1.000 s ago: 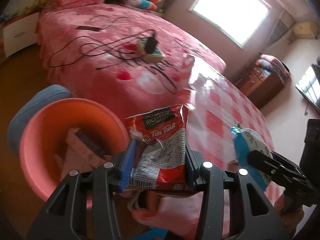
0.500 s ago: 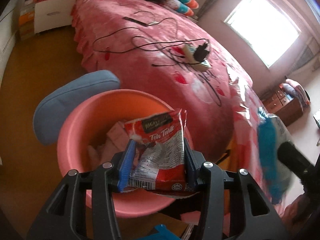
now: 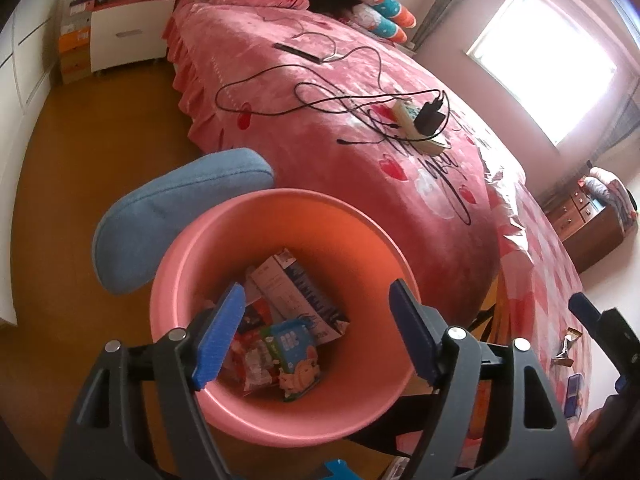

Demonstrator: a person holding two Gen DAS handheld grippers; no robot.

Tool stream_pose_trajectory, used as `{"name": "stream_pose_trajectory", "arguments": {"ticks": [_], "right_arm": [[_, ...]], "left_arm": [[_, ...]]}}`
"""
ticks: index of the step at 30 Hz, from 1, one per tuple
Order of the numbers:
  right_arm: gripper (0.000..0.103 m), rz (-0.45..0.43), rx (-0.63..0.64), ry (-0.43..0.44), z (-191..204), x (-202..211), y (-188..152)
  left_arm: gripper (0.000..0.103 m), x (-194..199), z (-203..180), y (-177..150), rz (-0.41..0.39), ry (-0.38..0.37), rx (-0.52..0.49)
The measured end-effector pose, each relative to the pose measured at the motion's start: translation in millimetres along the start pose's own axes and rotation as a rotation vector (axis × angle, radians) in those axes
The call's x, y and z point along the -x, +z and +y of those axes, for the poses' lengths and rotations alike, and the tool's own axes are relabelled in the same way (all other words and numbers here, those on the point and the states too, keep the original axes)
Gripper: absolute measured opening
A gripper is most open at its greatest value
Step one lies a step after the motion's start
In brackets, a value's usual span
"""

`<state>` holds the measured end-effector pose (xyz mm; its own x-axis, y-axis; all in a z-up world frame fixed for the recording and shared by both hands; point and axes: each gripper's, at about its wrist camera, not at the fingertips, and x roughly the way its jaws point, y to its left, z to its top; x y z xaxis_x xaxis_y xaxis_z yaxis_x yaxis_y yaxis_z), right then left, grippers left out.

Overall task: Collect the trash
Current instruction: 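Move both tools back over the coffee stick and tissue pack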

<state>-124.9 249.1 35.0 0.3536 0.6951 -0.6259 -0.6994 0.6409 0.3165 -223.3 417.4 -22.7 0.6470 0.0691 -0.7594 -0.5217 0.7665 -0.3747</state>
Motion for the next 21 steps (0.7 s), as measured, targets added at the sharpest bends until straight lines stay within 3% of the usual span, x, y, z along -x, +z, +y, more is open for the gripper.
{"name": "stream_pose_trajectory", "arguments": {"ticks": [21], "right_arm": [[0.091, -0.091, -0.035, -0.163, -56, 73, -48]], "left_arm": [[0.082, 9, -108, -23, 0.010, -0.115, -0.205]]}}
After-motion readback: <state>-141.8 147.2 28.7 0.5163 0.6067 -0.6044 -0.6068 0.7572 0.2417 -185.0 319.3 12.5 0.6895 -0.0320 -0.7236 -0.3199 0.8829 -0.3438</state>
